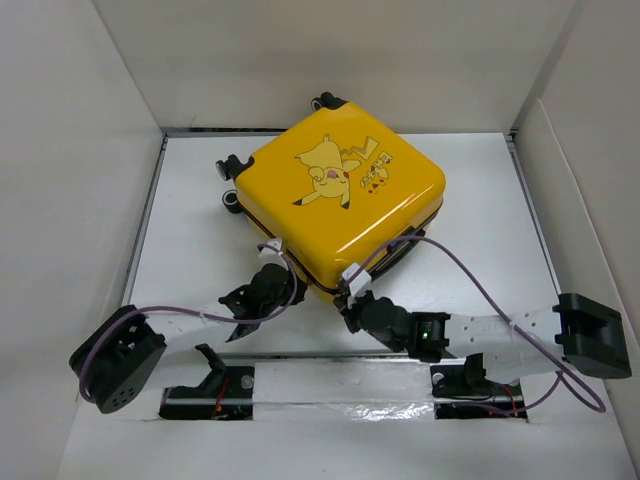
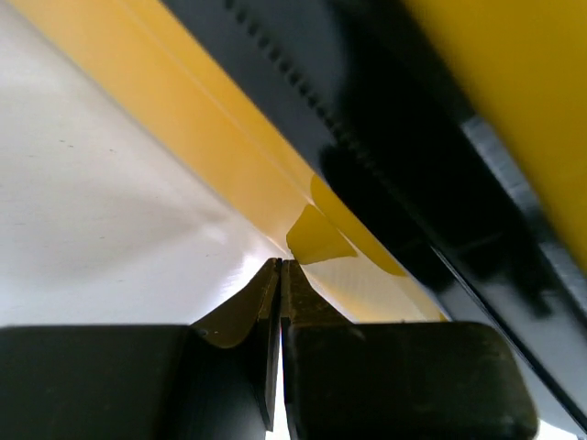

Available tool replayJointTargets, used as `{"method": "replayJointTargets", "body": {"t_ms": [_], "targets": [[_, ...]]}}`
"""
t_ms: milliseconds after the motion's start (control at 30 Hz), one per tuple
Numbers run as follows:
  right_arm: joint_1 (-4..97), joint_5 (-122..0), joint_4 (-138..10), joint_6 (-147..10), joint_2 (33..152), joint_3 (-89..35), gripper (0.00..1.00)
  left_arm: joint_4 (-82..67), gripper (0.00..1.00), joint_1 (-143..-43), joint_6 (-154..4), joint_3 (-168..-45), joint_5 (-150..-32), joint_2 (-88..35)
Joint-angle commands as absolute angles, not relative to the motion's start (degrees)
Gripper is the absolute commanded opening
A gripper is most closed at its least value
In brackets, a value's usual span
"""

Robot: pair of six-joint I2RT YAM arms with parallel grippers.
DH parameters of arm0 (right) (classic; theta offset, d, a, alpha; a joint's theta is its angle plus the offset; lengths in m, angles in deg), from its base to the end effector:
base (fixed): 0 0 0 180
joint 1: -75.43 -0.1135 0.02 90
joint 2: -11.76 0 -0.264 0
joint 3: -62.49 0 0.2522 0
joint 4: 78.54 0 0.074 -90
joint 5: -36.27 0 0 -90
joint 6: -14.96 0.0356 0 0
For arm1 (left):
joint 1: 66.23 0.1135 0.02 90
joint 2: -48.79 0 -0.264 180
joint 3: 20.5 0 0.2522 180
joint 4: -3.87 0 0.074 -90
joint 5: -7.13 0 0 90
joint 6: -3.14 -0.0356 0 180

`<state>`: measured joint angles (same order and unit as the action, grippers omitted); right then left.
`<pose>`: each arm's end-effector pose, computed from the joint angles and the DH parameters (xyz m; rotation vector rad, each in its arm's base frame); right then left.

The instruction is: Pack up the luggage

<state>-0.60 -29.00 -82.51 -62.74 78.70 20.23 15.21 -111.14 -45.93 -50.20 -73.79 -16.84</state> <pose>0.0737 0.2344 0.2135 -0.7689 1.7896 0.6243 0.1559 -0.1475 0.1606 -0.0338 2.0861 -0.7899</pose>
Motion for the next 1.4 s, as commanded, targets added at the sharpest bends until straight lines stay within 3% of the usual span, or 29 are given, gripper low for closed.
{"method": "replayJointTargets", "body": {"t_ms": [0, 200, 233, 267, 367, 400, 533, 667, 933, 1100, 1367], "targets": [[-11.31, -32.47, -83.05, -56.85, 82.14, 13.75, 0.00, 34.75, 0.00, -115.53, -44.32, -60.00, -73.30, -21.15], [-12.55, -20.27, -95.26, -53.86, 89.10, 13.39, 0.00, 32.06, 0.00, -116.77, -43.09, -62.03, -70.84, -21.89], [-12.55, -19.89, -96.23, -54.03, 89.89, 13.65, 0.00, 29.51, 0.11, -116.77, -43.26, -62.20, -69.53, -20.48], [-12.55, -19.80, -96.24, -53.86, 89.90, 13.74, 0.00, 26.96, 0.37, -114.77, -43.35, -62.21, -68.47, -18.81], [-12.03, -20.33, -96.15, -53.68, 88.50, 15.41, 0.00, 15.45, 0.73, -110.46, -43.27, -61.85, -67.15, -9.33], [-12.02, -20.94, -95.89, -53.50, 88.05, 16.37, 0.00, 9.33, 0.76, -106.35, -43.09, -61.85, -67.32, -4.17], [-12.02, -22.35, -95.72, -53.33, 86.73, 17.70, 0.00, 1.01, 0.80, -95.87, -42.39, -62.47, -69.51, 6.50], [-11.50, -22.88, -95.54, -53.94, 86.29, 17.87, 0.00, 2.31, 0.79, -86.02, -39.05, -66.06, -73.27, 8.37], [-10.97, -24.46, -96.06, -55.43, 86.03, 17.87, 0.00, 3.12, 0.82, -67.73, -37.63, -88.62, -88.32, -19.12], [-10.97, -25.51, -96.59, -55.70, 85.94, 18.23, 0.00, -0.31, 0.82, -66.58, -40.10, -97.35, -89.20, -31.60], [-10.97, -26.39, -97.12, -55.52, 84.10, 20.42, 0.00, -0.75, 0.81, -66.58, -40.72, -107.28, -91.57, -41.81]]}}
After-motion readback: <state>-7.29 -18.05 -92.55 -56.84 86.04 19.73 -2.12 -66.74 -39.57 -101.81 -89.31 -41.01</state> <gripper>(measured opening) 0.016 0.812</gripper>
